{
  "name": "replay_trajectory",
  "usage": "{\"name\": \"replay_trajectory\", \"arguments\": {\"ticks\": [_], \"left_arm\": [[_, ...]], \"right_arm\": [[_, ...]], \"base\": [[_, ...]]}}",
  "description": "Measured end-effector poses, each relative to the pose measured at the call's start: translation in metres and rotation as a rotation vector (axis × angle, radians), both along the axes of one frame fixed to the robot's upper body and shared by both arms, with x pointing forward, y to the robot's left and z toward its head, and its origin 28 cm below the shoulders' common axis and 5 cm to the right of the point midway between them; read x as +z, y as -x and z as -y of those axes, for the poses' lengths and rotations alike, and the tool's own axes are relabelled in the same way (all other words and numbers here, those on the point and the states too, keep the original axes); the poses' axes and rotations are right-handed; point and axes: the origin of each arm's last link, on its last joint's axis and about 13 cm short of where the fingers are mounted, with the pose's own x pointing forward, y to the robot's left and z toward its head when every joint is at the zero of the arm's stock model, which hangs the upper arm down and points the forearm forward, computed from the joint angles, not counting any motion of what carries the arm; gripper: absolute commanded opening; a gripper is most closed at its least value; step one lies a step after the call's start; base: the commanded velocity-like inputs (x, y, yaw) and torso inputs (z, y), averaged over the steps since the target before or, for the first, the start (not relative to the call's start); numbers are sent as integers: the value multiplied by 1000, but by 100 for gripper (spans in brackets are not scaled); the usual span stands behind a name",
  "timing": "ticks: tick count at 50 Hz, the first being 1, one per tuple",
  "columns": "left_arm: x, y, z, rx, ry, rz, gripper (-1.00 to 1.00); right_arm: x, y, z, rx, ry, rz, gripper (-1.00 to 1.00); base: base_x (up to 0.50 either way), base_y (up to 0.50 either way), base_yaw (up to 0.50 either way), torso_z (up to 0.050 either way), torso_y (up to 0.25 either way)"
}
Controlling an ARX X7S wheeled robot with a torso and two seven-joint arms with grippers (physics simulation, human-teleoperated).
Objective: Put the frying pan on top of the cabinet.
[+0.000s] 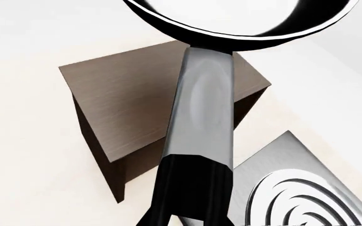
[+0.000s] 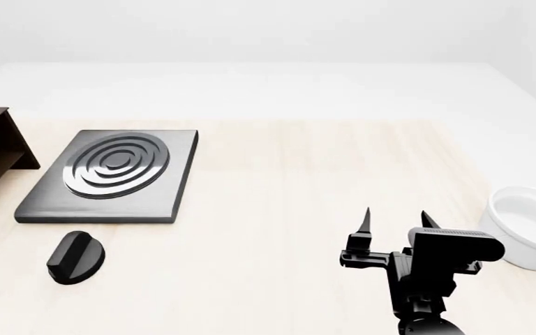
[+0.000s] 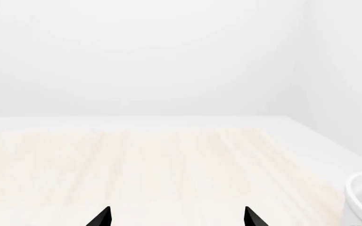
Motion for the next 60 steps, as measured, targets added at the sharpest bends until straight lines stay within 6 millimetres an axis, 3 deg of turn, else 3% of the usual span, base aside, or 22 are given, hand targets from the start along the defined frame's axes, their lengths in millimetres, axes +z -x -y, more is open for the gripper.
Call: {"name": "replay_trajectory", "arguments": {"ticks": [23,38,39,50,60], "left_arm": [[-38,-7,-15,71,92,-72,-100],[-46,-7,-16,86,120,-71,-100],[-46,-7,-16,86,121,-70,100],[-27,-6,-16,80,15,-9,100],[16,4,1,56,-271,201,100]], "right_arm": [[-2,-1,-1,0,3,-8,100],[-2,-1,-1,-1,5,-9,100],[-2,-1,-1,-1,5,-10,100],[-1,-1,-2,1,6,-10,100],[-1,-2,-3,6,8,-11,100]], "base": [[0,0,0,0,1],[0,0,0,1,1],[0,0,0,0,0],[0,0,0,0,0],[0,0,0,0,0]]}}
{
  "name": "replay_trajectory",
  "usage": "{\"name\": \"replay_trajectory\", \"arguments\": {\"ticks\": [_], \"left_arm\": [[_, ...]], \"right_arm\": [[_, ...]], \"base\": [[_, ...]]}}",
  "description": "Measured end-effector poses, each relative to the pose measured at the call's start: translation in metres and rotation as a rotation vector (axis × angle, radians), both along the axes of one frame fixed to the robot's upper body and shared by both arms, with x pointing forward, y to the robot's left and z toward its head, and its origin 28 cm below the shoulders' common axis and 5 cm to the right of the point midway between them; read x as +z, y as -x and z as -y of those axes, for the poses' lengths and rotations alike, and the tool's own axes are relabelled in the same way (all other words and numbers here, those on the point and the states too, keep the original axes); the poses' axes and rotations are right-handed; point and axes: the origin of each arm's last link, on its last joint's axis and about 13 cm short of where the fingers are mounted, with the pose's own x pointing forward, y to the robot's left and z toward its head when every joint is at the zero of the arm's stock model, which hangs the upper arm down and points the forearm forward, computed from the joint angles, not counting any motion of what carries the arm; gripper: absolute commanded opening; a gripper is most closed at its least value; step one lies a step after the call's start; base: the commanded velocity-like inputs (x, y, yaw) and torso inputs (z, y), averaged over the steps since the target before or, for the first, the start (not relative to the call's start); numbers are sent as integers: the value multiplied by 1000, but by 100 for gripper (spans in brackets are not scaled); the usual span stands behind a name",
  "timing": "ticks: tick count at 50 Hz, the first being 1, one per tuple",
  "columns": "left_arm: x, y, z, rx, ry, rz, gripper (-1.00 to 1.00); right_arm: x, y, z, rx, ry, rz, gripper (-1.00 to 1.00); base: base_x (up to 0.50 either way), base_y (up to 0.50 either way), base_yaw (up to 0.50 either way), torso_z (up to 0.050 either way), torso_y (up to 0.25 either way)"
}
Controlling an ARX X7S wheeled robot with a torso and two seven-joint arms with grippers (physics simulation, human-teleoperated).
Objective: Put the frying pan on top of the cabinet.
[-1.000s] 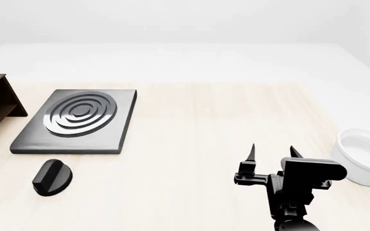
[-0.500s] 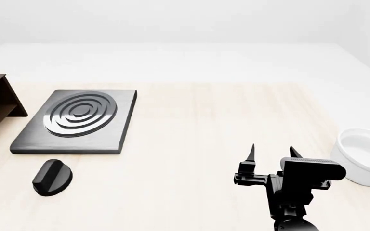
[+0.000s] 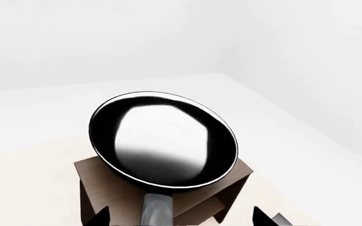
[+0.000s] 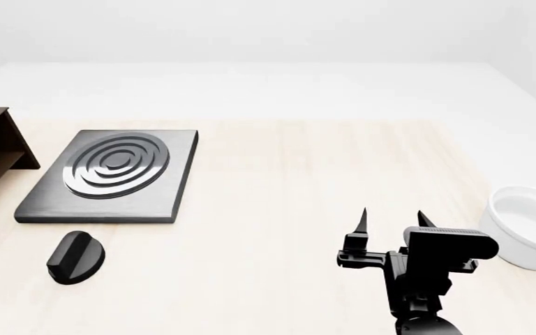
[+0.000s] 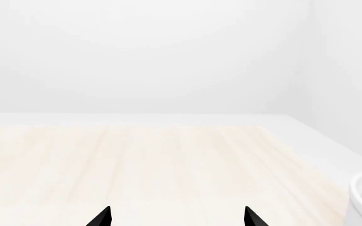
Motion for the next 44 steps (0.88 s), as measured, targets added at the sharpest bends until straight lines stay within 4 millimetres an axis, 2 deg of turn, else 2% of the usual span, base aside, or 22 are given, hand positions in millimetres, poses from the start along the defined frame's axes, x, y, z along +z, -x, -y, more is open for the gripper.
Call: {"name": "replay_trajectory", "arguments": {"ticks": [6,13,17,23,30,36,44], "left_arm": [[21,12,29,-125,-141,132,100],[18,26,70,-313,-249,217,100],[-4,34,95,-414,-324,228,100],[-52,50,134,-550,-448,239,100],[-98,71,165,-690,-505,241,100],[-119,84,179,-764,-514,251,100],[-128,94,190,-815,-511,270,100]], "right_arm": [[0,-1,-1,5,1,0,100],[1,-3,-2,11,-1,5,100],[2,-3,-3,12,-1,12,100],[5,-3,-4,17,2,33,100],[12,-1,-4,19,6,70,100],[19,2,-4,19,20,112,100],[38,3,-7,27,56,194,100]], "base": [[0,0,0,0,0],[0,0,0,0,0],[0,0,0,0,0],[0,0,0,0,0],[0,0,0,0,0],[0,0,0,0,0],[0,0,0,0,0]]}}
